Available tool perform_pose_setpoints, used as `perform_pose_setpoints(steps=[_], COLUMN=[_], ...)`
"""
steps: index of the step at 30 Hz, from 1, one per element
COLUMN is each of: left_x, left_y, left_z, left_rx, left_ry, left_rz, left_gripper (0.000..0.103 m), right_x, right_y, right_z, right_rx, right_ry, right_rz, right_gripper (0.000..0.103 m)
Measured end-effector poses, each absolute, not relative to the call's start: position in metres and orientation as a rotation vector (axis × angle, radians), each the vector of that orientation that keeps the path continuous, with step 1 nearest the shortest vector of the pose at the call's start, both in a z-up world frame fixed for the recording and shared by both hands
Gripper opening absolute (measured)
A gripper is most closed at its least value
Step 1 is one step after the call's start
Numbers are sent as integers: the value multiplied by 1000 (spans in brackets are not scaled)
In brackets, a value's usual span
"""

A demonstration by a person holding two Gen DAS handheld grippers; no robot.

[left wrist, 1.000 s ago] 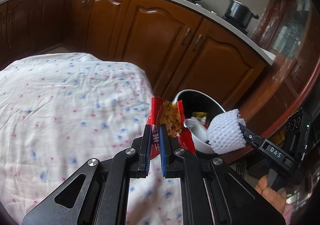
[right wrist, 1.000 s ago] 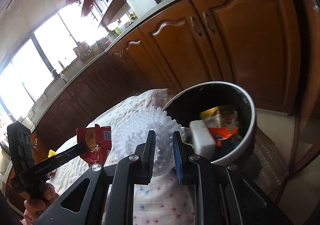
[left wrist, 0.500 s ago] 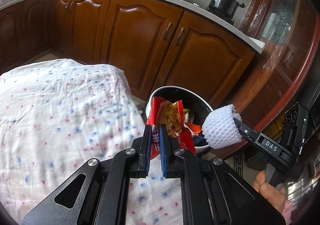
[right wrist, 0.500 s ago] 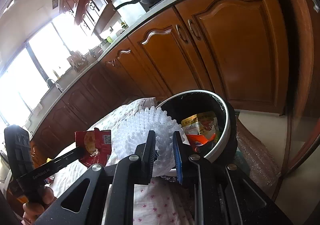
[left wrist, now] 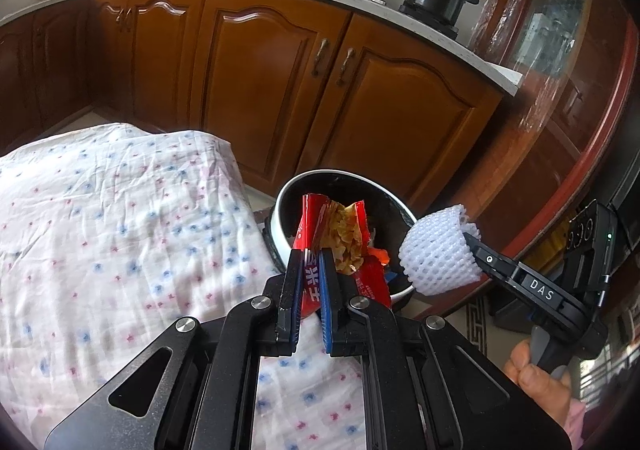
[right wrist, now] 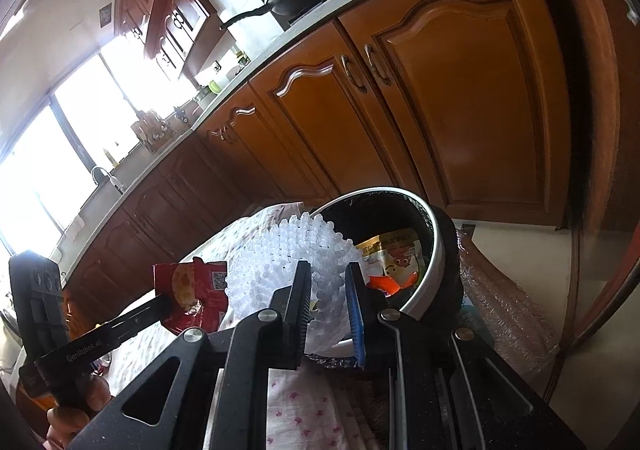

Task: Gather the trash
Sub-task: 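Carry the cookie bag and foam net over the bin opening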

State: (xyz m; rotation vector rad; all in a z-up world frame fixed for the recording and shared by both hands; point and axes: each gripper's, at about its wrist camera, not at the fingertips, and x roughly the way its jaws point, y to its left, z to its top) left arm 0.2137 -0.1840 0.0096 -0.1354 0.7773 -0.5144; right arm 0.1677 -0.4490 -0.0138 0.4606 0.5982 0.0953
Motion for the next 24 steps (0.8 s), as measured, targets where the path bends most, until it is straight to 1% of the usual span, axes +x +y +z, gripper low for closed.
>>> perform_pose_setpoints(steps=[24], left_x=[222], left_y=[-204], left_z=[7], left_rx=[-121], left_ry=[789], left_rz=[-541], left_gripper=[7], right_x=[162], right_y=[-452], right_z=[-8], right_rx=[468], right_ry=[581], right_rz=[63], right_gripper=[18])
